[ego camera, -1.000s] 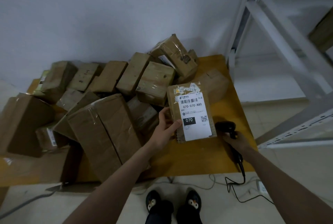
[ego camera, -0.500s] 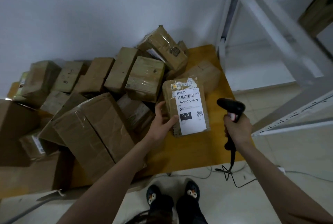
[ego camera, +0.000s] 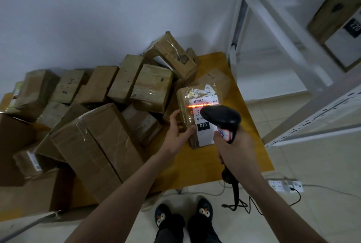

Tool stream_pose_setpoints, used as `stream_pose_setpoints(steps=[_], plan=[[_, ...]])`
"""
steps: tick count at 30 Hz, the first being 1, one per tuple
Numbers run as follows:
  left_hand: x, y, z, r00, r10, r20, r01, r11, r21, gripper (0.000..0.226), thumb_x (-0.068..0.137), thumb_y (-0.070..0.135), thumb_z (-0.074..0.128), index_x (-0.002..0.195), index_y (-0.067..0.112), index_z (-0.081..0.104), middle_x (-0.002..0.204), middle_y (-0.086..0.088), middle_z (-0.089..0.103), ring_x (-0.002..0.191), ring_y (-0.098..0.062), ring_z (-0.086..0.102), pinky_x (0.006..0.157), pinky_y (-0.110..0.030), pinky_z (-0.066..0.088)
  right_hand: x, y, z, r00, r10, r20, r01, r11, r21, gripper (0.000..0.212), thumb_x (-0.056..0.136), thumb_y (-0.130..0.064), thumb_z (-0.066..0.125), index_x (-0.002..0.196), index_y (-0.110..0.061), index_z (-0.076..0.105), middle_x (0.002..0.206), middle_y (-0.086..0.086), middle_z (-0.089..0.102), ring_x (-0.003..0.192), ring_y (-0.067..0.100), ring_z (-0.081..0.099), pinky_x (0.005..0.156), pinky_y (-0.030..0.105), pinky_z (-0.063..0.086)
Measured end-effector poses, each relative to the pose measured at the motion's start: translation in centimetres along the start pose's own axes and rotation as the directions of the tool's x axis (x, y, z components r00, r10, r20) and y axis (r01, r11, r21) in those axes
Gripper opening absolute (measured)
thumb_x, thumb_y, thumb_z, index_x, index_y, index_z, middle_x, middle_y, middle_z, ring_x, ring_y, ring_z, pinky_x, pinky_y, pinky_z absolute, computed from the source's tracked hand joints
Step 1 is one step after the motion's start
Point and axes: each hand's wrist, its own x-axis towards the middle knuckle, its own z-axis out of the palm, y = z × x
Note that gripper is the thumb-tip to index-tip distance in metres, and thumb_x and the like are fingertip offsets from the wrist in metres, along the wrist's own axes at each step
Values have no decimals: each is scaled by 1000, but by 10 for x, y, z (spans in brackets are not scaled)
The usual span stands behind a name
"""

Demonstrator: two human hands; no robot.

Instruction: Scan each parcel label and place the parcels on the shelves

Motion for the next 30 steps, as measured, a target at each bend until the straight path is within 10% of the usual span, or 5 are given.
stream_pose_setpoints(steps=[14, 19, 30], plan=[[-8, -2, -2, 1000, 8, -22, -10, 995, -99, 83, 79, 43, 67, 145, 36, 17, 129, 7, 51, 113, -12, 56, 84, -29, 57, 64, 67, -39, 984, 21, -175, -41, 993, -107, 12, 91, -14, 55, 95, -2, 57, 63, 11, 59, 49, 21, 56, 49, 29, 47], [-16, -2, -9, 998, -2, -67, -4, 996, -84, 73, 89, 31, 63, 145, 34, 17, 121, 16, 47, 105, 0, 52, 76, -18, 55, 123, 125, -27, 984, 171, -41, -176, 958, -226, 13, 95, -13, 52, 82, -9, 53, 64, 17, 56, 55, 28, 55, 59, 42, 51], [-31, -11, -27, 993, -7, -120, 2, 999, -44, 76, 87, 39, 65, 145, 35, 17, 134, 6, 48, 121, -10, 50, 95, -28, 51, 174, 179, -2, 959, 281, 46, -243, 893, -378, 34, 96, -23, 55, 120, 0, 50, 90, 19, 58, 70, 25, 51, 56, 32, 41]])
